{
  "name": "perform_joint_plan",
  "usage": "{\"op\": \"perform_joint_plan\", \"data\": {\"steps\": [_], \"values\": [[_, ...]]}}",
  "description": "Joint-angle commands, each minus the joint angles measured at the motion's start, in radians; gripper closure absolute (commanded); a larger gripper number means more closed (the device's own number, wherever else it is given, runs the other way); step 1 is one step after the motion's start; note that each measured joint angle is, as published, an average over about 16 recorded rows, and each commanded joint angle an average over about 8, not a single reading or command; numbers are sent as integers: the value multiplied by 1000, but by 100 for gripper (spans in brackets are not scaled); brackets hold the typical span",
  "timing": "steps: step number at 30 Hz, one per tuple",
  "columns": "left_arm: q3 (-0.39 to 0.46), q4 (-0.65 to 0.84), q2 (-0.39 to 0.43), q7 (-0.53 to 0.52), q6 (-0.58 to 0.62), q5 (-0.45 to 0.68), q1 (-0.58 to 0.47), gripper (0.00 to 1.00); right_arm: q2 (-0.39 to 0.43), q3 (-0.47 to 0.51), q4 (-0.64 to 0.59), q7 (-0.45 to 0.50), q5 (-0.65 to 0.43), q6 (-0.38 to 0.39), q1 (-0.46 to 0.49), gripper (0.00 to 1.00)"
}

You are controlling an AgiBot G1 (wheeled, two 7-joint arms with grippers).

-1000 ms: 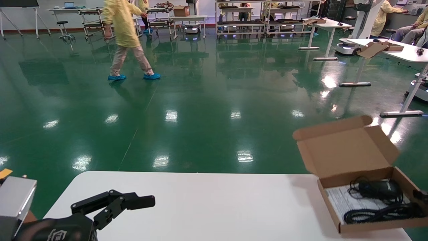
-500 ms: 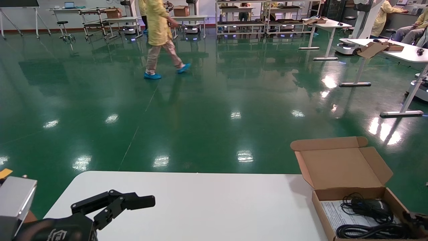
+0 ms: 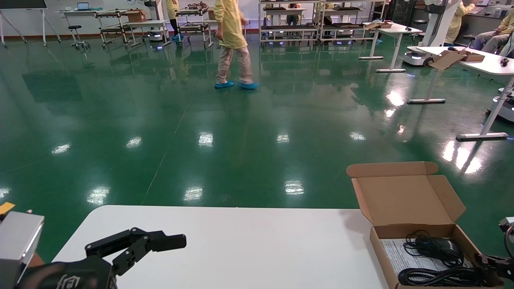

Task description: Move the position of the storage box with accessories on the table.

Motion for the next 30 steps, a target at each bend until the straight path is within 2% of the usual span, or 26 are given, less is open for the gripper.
{"op": "perform_joint_plan", "data": {"steps": [1, 12, 20, 25, 30], "values": [[0, 0, 0, 0, 0, 0, 0, 0, -3, 4, 3, -7, 6, 4, -5, 1], [0, 0, 0, 0, 0, 0, 0, 0, 9, 5, -4, -47, 7, 20, -2, 0], [0, 0, 0, 0, 0, 0, 0, 0, 12, 26, -6, -37, 37, 15, 8, 0], [0, 0, 0, 0, 0, 0, 0, 0, 23, 52, -2, -21, 74, -7, 25, 0], [0, 0, 0, 0, 0, 0, 0, 0, 45, 72, 10, -15, 103, -60, 54, 0]]}}
